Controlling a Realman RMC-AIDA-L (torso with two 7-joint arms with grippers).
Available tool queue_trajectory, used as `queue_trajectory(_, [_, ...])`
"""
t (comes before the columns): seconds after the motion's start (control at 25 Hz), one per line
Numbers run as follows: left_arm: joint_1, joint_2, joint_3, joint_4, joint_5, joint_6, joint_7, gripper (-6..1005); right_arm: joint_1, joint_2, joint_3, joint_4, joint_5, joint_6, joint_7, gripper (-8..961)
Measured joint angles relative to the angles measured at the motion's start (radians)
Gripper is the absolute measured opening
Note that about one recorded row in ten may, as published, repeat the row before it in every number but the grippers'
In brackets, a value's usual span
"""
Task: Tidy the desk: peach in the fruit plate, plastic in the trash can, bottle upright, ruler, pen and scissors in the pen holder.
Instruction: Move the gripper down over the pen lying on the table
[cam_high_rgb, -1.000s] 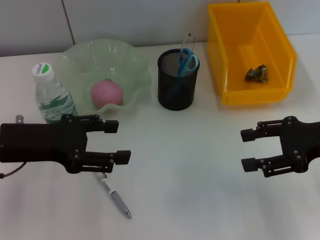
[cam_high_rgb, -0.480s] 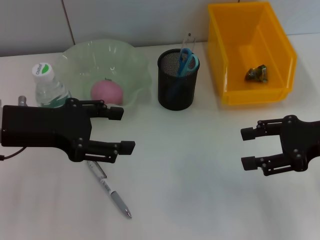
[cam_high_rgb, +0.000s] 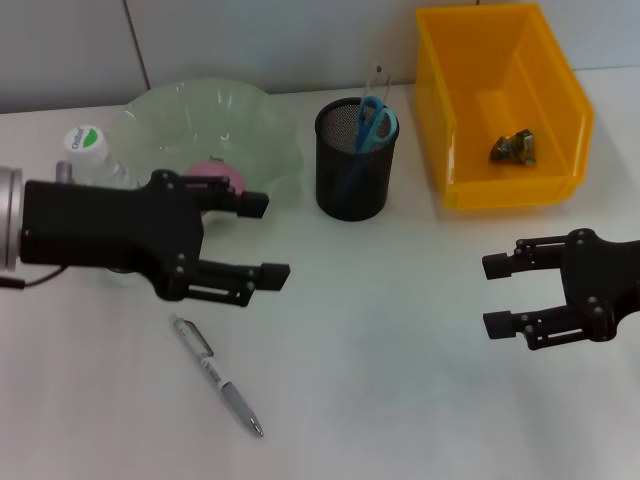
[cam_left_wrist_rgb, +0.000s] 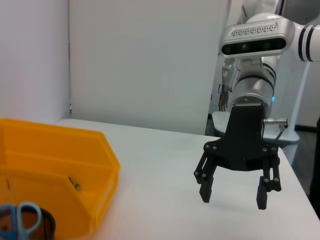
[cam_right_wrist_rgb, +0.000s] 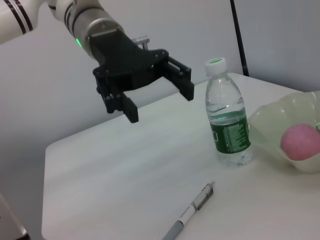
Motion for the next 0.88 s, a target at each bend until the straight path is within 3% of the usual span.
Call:
queue_trajectory(0.4, [-0.079,0.001,0.001,0.055,0.066,0.019,-0.007,814,-0.003,-0.001,0.002,0.003,0.0,0.011,0.009,768])
queue_trajectory(0.64, [-0.148,0.022,-0.007,0.056,0.085,0.04,-0.008,815,-0.001,-0.002,0.002,0.0,-0.001,0.012,0.021,769])
queue_trajectory(0.88, [-0.194,0.025,-0.013,0.047,0.122,0.042,0.0,815,0.009,-0.005,0.002,-0.001,-0.003,0.013,0.045,769])
